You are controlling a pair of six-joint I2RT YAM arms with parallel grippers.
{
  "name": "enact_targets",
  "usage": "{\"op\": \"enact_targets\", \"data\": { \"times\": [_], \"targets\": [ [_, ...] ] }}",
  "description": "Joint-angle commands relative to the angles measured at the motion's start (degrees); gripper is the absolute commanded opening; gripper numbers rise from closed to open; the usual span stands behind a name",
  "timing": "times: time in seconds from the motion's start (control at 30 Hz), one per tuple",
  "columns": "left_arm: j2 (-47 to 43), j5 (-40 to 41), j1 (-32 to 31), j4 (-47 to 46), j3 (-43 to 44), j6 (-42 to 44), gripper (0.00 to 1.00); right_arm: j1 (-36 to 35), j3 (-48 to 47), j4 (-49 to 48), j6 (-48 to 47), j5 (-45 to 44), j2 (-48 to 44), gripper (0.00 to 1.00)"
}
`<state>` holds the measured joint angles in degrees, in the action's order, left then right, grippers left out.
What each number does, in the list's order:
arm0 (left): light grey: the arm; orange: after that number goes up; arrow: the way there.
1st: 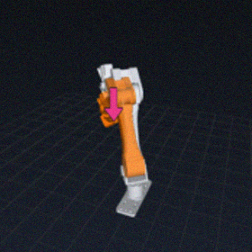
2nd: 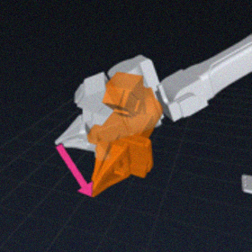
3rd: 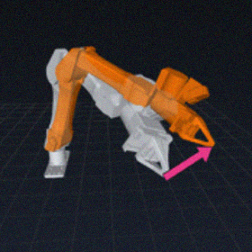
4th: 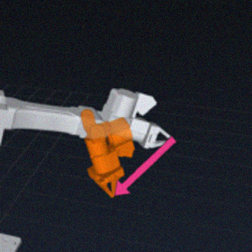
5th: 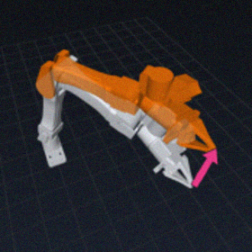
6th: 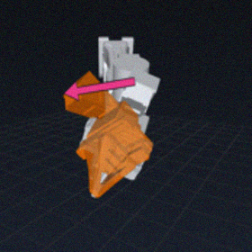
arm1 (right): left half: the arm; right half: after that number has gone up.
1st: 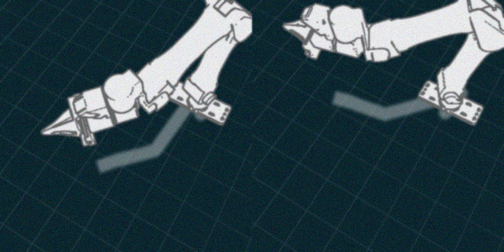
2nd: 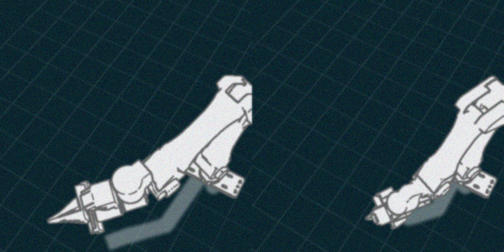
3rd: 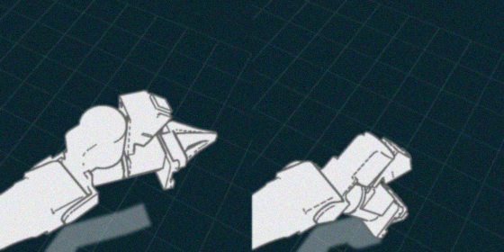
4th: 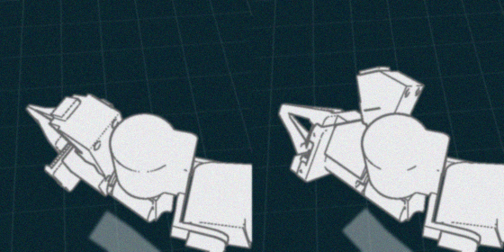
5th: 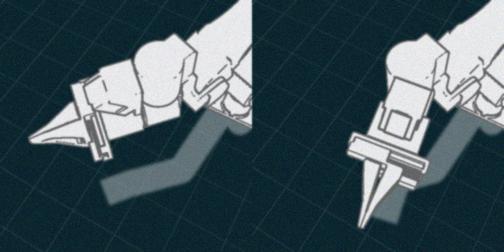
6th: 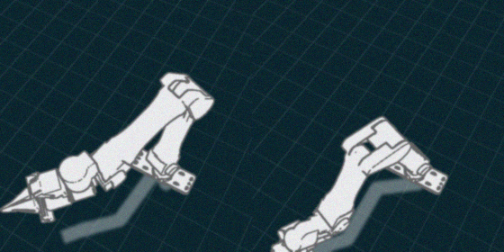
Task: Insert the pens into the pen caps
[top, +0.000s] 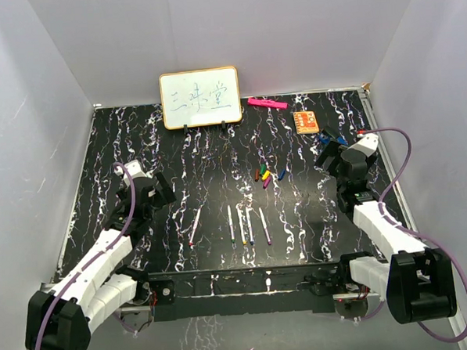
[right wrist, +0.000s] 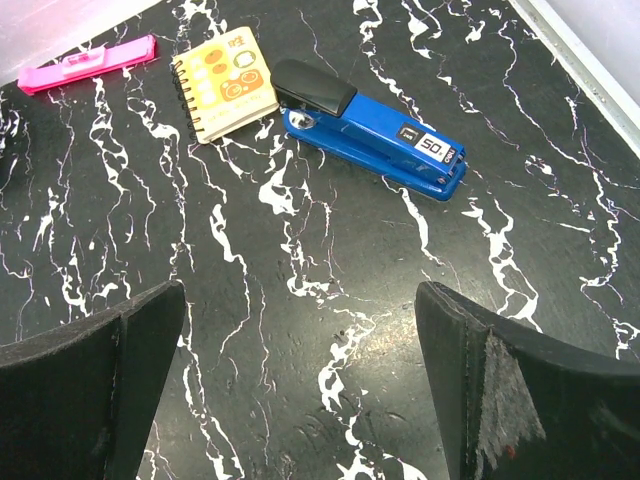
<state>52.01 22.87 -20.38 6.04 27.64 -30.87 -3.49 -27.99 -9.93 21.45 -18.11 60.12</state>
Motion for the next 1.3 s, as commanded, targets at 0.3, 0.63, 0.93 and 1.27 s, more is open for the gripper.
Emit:
{"op": "enact_targets", "data": {
  "times": [0.3, 0.63, 0.93, 1.27],
  "targets": [
    [0.1, 0.2, -0.2, -0.6, 0.3, 0.3, 0.99, 0.0, -2.4, -1.1, 0.6, -1.7, 0.9, 0.98],
    [5.0, -9.4, -0.2, -3.0, 2.8, 2.9, 0.99, 0.0, -3.8, 1.2, 2.4, 2.1, 2.9, 0.98],
    [7.9, -11.5, -5.4, 9.8, 8.1, 3.4, 0.99, -0.1, -8.1, 8.9, 5.7, 4.6, 8.5, 0.98],
    [9.9, -18.3, -7.6, 22.2, 14.3, 3.9, 0.99, -0.3, -10.0, 13.0, 8.8, 6.3, 9.9, 0.98]
  ]
}}
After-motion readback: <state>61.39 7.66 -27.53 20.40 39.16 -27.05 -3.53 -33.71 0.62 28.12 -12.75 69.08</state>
